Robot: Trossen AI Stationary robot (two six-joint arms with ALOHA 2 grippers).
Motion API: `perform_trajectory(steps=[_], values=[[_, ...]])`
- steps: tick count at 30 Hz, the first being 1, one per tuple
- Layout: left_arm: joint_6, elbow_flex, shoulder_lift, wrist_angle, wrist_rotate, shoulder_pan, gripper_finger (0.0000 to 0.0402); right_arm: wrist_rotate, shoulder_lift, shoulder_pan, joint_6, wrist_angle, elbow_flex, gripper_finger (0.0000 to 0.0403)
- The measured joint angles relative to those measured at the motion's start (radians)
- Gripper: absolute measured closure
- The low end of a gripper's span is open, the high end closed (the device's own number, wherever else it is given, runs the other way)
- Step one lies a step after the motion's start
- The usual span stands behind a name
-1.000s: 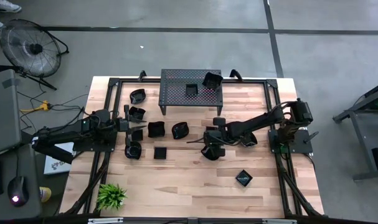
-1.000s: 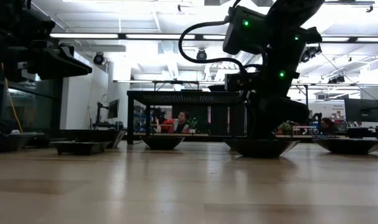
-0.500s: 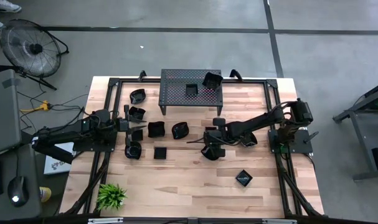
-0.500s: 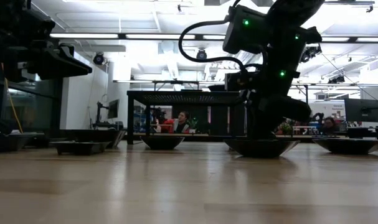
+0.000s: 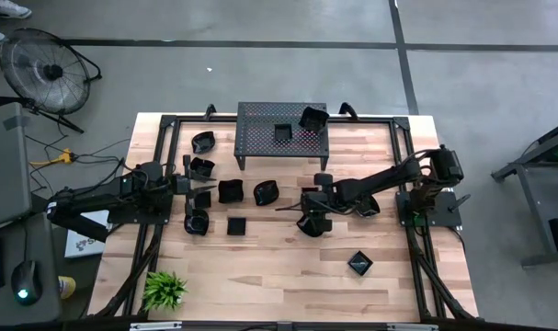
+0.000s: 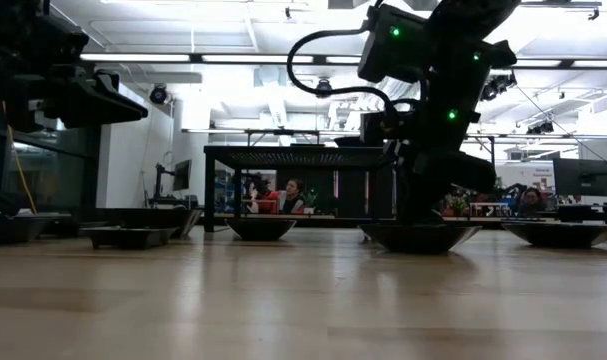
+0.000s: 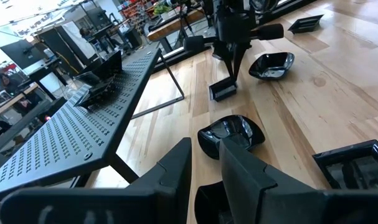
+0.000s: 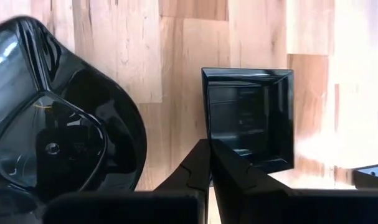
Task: Pick & Place Mini shaped plates
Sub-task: Stack the black square plate on top of the black square plate on the shelf
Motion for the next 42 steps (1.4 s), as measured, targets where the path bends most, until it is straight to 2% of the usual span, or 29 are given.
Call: perform_trajectory(steps=[15,26,42], values=[[0.0,0.0,0.0,0.0,0.0,0.0,0.0321,0.003,-0.062,0.001,0.008,0.056,0.002,0.0402],[0.0,0.0,0.0,0.0,0.0,0.0,0.0321,-0.011,-0.15,0.003,-0.006,0.206,0.002,0.0401],[0.0,0.0,0.0,0.0,0.0,0.0,0.0321,0.005,-0.194,0.003,-0.15,0.391,0.002,0.0402]])
